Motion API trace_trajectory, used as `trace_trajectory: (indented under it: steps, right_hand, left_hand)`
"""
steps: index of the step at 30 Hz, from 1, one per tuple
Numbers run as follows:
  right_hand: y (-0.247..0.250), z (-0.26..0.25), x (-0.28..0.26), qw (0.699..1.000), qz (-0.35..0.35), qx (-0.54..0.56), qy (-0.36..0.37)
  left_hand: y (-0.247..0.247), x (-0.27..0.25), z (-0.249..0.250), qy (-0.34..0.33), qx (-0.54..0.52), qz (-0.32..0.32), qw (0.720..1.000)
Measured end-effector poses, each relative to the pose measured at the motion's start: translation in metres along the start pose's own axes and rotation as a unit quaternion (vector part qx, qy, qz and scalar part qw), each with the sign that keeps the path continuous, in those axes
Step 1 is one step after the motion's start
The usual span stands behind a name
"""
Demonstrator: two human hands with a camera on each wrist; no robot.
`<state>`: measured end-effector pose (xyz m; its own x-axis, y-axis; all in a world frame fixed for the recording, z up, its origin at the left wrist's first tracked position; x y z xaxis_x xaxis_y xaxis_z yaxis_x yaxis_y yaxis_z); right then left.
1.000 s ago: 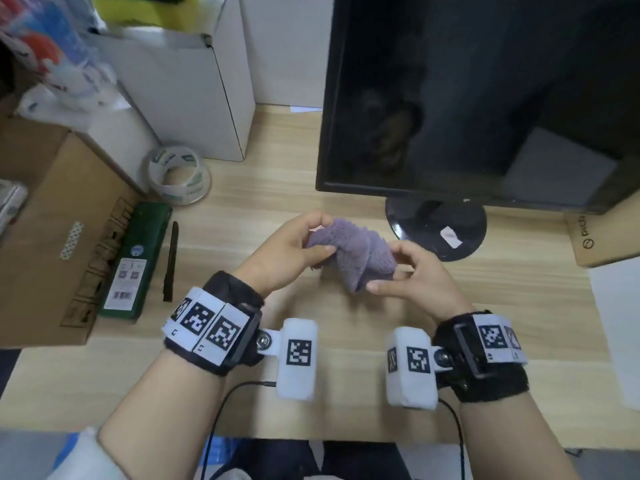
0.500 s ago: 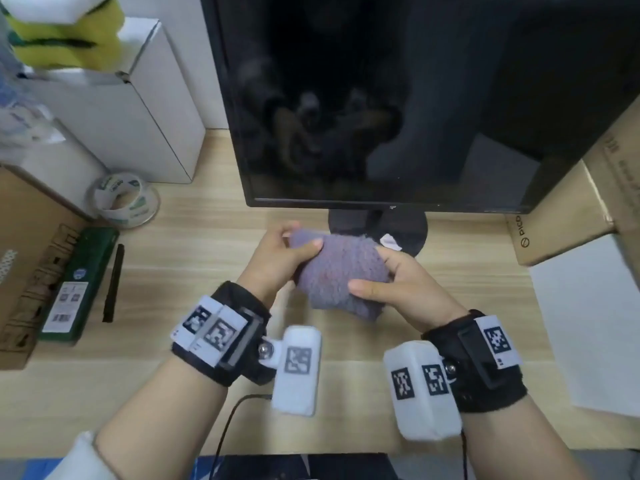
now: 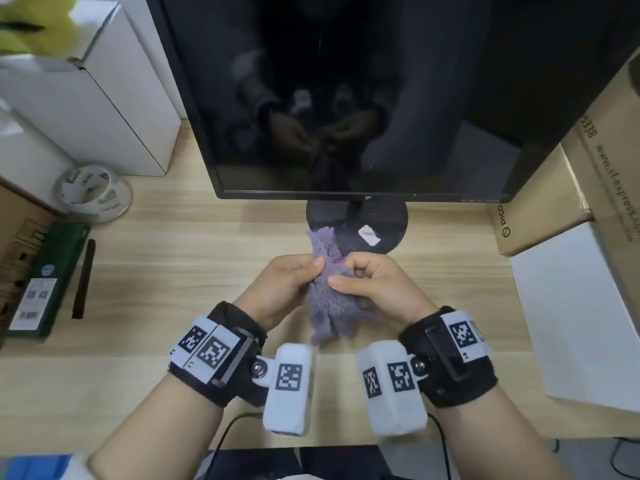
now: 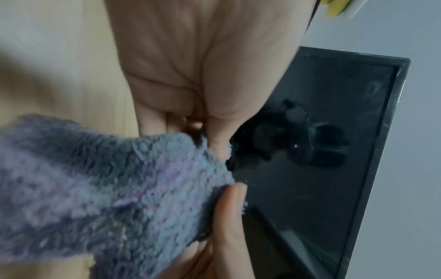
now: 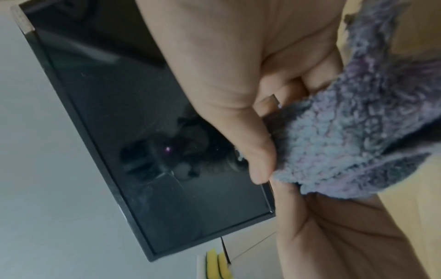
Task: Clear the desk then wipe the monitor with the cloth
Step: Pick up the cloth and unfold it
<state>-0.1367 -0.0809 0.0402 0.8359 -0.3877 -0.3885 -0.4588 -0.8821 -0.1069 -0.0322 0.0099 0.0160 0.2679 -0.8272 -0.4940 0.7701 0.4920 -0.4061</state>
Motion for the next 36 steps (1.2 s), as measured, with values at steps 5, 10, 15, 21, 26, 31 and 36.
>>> trace_trajectory:
  steps: [5, 10, 15, 21, 26, 31, 36]
  right_hand:
    - [0.009, 0.004, -0.005, 0.994, 0.053, 0.091, -0.007]
    - [0.036, 0.013, -0.011, 0.956, 0.15, 0.251, -0.004]
    - [0.041, 0.043, -0.003, 0.943, 0.194, 0.259, -0.073]
    - [0.047, 0.059, -0.003, 0.924, 0.205, 0.307, -0.104]
    - [0.045, 0.056, -0.007, 0.927, 0.183, 0.296, -0.14]
    - [0.053, 0.044, -0.012, 0.953, 0.225, 0.197, -0.053]
    - [0.055, 0.031, -0.012, 0.962, 0.215, 0.169, 0.014]
  left_hand:
    - [0.009, -0.001, 0.0, -0.003, -0.017, 0.025, 1.0]
    - [0.057, -0.004, -0.009, 0.015, -0.29, 0.108, 0.951]
    - [0.051, -0.006, -0.026, 0.073, -0.232, 0.16, 0.957]
    - [0.046, -0.005, -0.038, 0.144, -0.223, 0.15, 0.952]
    - [0.043, -0.007, -0.029, 0.157, -0.133, 0.119, 0.971]
    - [0.053, -0.014, -0.004, 0.155, 0.154, 0.087, 0.972]
    - [0.045, -0.014, 0.032, 0.021, 0.335, 0.164, 0.928]
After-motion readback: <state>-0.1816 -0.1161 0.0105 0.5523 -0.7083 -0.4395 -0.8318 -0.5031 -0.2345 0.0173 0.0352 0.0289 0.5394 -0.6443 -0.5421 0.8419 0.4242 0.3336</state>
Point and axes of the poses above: each hand's wrist, its own x-axis towards the middle knuckle, its own y-axis out of the back of the hand, z = x × y, the point moved 3 cm from there along x, towards the middle knuckle, and after that the axes turned 5 degrees about -x, right-handed, at the moved point
